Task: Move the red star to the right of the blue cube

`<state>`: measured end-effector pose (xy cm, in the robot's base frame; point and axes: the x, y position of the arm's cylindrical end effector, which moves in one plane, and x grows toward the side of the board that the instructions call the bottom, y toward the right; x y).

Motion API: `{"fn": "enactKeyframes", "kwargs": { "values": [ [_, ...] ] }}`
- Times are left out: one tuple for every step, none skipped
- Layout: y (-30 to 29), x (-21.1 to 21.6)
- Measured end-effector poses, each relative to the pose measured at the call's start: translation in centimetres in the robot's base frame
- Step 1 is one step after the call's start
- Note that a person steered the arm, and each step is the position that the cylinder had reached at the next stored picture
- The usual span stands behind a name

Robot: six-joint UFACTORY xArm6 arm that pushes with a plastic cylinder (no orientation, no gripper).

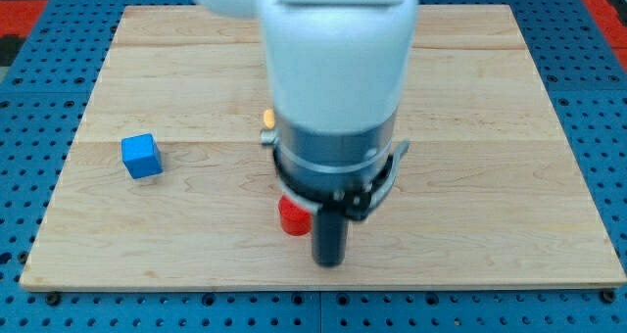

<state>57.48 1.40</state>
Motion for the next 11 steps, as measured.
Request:
{"fn": "enactKeyframes", "kwargs": {
  "values": [
    [0.2,-5.3],
    [-2.4,-6.5],
    [-6.1,-7.2],
    [-5.8,-6.4],
    [-2.9,-7.2],
    [0.5,-11.6],
    [-0.2,-16.5],
    [-1.0,-18.8],
    [-1.1,-18.8],
    [-1.2,-18.8],
    [-1.3,-18.8]
  ]
}}
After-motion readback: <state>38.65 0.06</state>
